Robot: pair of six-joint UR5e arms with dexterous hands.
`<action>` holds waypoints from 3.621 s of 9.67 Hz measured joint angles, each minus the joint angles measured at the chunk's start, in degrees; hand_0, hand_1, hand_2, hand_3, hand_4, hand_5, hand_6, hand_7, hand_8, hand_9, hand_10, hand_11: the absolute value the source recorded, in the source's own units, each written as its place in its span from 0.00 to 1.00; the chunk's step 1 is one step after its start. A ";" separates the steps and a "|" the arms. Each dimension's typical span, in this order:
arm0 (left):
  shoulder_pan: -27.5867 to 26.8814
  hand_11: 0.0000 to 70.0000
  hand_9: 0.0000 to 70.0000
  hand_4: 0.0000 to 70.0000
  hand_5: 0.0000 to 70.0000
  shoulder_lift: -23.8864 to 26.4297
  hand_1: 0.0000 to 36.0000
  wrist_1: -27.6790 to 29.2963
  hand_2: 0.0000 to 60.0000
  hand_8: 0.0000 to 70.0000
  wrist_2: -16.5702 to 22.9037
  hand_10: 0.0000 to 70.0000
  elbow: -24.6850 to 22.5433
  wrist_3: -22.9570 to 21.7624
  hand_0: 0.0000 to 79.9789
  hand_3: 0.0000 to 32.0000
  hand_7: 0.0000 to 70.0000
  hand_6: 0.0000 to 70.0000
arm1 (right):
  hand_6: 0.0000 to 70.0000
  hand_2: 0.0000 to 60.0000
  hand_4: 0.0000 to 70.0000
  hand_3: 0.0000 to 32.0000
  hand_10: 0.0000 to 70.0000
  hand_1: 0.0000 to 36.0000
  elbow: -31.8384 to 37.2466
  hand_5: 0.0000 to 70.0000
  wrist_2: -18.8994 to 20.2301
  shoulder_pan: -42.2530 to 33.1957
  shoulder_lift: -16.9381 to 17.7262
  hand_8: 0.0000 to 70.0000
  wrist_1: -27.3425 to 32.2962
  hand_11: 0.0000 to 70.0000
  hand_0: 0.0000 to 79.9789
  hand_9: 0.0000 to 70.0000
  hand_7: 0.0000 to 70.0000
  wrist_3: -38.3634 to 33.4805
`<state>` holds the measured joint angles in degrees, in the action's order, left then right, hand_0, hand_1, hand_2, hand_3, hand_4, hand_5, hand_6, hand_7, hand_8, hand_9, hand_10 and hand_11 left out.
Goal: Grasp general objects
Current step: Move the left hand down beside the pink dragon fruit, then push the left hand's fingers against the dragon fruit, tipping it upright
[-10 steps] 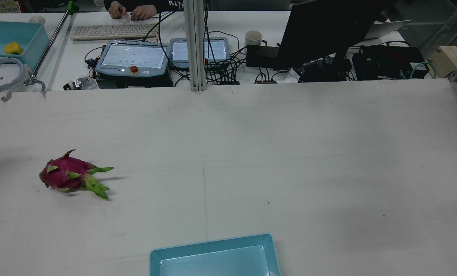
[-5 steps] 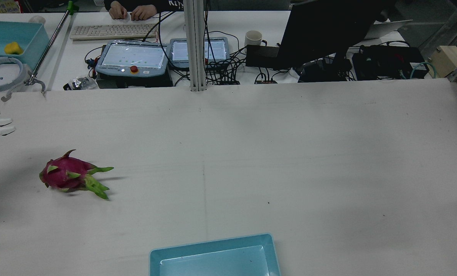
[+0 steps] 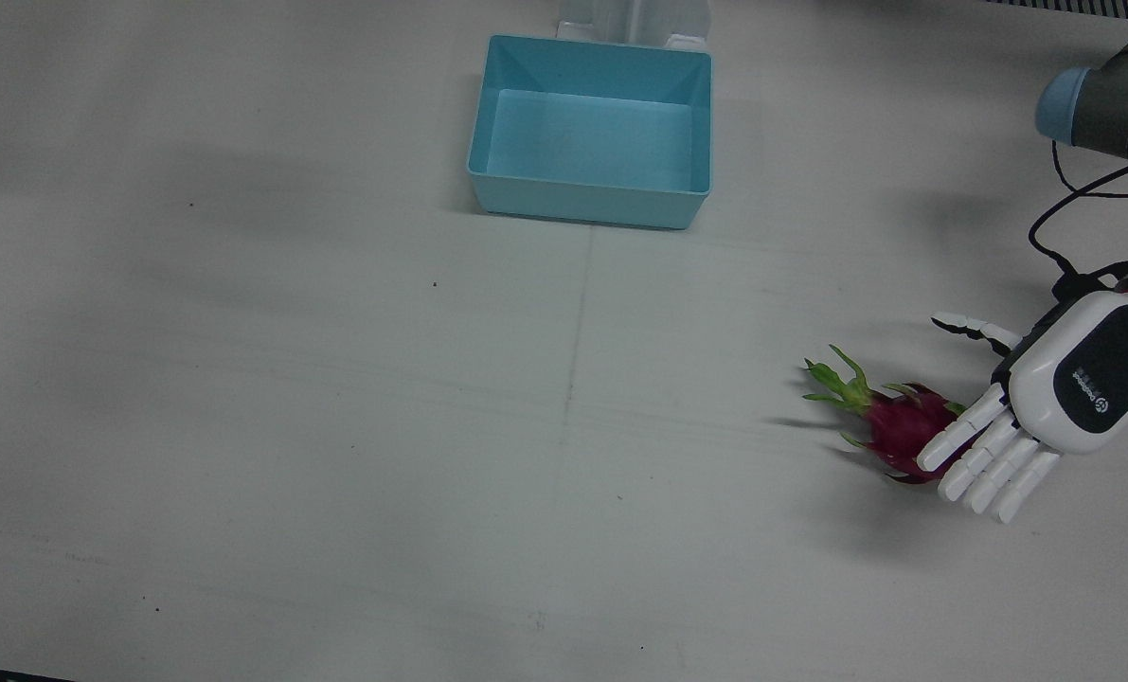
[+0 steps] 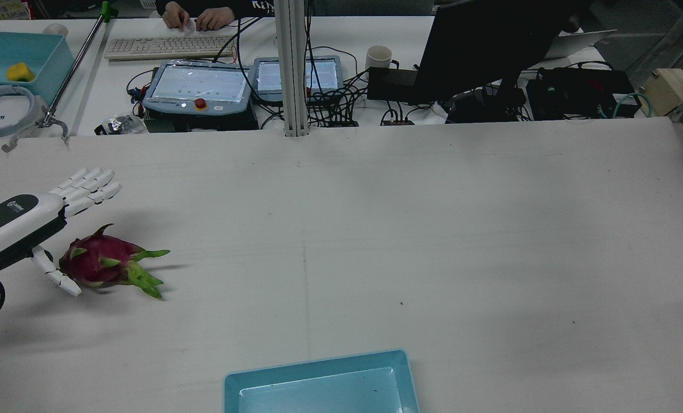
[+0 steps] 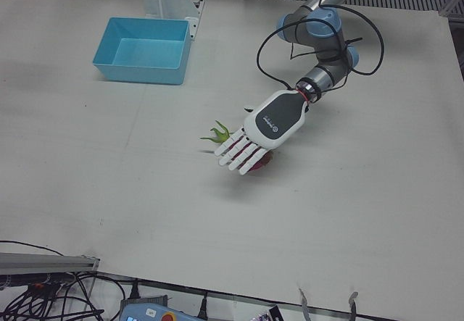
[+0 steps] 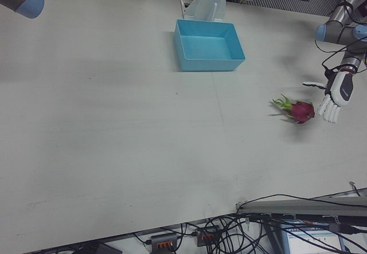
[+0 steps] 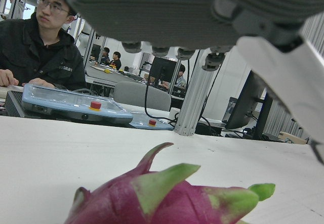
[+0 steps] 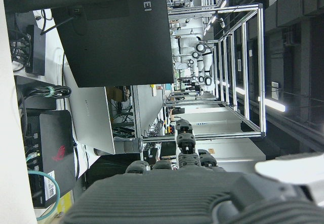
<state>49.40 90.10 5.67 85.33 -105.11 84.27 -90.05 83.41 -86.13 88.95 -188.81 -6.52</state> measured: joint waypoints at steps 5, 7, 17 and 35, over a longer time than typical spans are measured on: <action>-0.44 0.00 0.00 0.00 0.00 0.77 0.91 1.12 0.25 0.00 -0.11 0.00 2.99 11.03 0.78 0.73 0.00 0.00 | 0.00 0.00 0.00 0.00 0.00 0.00 -0.02 0.00 0.00 0.00 0.00 0.00 -0.06 0.00 0.00 0.00 0.00 0.01; -0.48 0.00 0.00 0.00 0.00 0.73 0.92 1.58 0.24 0.00 0.06 0.00 3.84 14.06 0.79 0.74 0.00 0.00 | 0.00 0.00 0.00 0.00 0.00 0.00 0.01 0.00 0.00 0.00 0.00 0.00 -0.04 0.00 0.00 0.00 0.00 -0.01; -1.06 0.00 0.00 0.19 0.22 0.75 0.56 6.35 0.08 0.00 -0.01 0.00 10.62 18.07 0.66 0.00 0.00 0.00 | 0.00 0.00 0.00 0.00 0.00 0.00 0.06 0.00 0.00 0.02 0.00 0.00 0.00 0.00 0.00 0.00 0.00 -0.08; -1.14 0.00 0.00 0.00 0.00 5.50 0.23 -9.16 0.00 0.00 2.61 0.00 4.65 18.01 0.59 0.87 0.00 0.00 | 0.00 0.00 0.00 0.00 0.00 0.00 0.05 0.00 0.00 0.00 0.00 0.00 -0.06 0.00 0.00 0.00 0.00 0.01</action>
<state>48.26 95.61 -3.49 87.94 -100.46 102.28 -90.00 83.41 -86.13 88.95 -188.87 -6.50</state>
